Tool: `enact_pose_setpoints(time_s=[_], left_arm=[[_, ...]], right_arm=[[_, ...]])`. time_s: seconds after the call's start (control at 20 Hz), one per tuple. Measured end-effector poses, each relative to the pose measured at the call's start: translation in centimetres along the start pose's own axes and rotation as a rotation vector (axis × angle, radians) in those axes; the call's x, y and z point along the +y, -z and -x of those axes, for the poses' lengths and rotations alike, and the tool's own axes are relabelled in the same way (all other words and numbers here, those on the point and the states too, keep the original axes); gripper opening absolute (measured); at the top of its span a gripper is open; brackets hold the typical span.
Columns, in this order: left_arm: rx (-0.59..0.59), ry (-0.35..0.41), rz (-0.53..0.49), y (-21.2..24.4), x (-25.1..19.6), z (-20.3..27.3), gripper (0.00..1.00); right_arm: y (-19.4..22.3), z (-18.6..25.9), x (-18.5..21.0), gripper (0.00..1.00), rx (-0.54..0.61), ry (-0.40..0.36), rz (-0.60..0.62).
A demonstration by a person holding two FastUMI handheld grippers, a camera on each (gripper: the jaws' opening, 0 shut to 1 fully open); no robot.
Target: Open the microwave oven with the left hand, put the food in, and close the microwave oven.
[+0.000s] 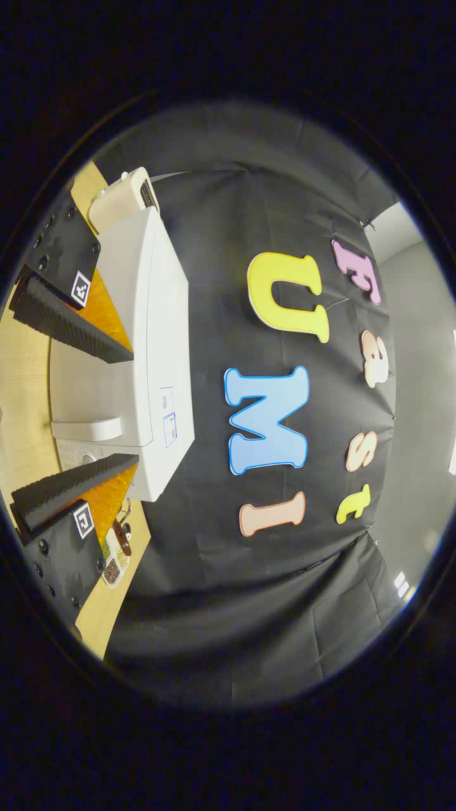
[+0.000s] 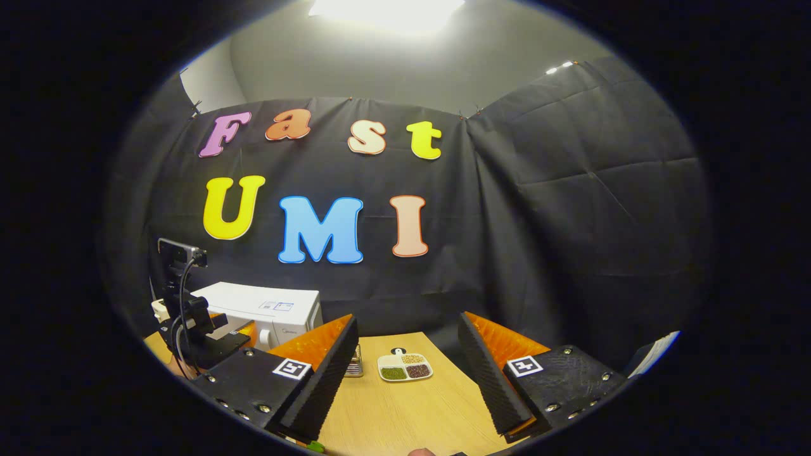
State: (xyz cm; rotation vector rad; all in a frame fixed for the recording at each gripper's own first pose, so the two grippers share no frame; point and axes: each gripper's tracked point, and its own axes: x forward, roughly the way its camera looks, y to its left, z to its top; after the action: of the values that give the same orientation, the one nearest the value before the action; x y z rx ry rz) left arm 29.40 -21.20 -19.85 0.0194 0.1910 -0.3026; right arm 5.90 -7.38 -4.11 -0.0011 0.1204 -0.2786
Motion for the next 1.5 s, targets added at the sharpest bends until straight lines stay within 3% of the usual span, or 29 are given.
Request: enact_pose_setpoints(time_s=[0.4, 0.6, 0.65, 0.8, 0.85, 1.2, 1.5], left_arm=[[0.127, 0.047, -0.037, 6.0, -2.4, -5.2, 0.97], [0.154, 0.060, -0.025, 7.6, -2.9, -5.6, 0.91], [0.158, 0.063, -0.026, 8.0, -3.1, -5.7, 0.80], [0.167, 0.034, -0.037, 8.5, -2.4, -6.0, 0.71], [0.167, 0.032, -0.032, 8.5, -2.3, -6.1, 0.46], [0.195, 0.050, -0.004, 8.7, -2.4, -6.3, 0.34], [0.211, 0.055, 0.015, 8.5, -2.3, -6.1, 0.12]], right_arm=[[1.4, 0.7, -1.5, 0.96, 0.052, 0.082, 0.044], [1.5, 1.0, -2.0, 0.96, 0.062, 0.106, 0.057], [1.6, 1.0, -2.0, 0.96, 0.066, 0.109, 0.057], [1.7, 1.4, -2.2, 0.96, 0.070, 0.108, 0.063], [1.7, 1.5, -2.2, 0.96, 0.072, 0.107, 0.063], [2.5, 2.5, -0.8, 0.96, 0.081, 0.066, 0.080], [3.2, 3.8, -2.0, 0.96, 0.089, 0.071, 0.048]])
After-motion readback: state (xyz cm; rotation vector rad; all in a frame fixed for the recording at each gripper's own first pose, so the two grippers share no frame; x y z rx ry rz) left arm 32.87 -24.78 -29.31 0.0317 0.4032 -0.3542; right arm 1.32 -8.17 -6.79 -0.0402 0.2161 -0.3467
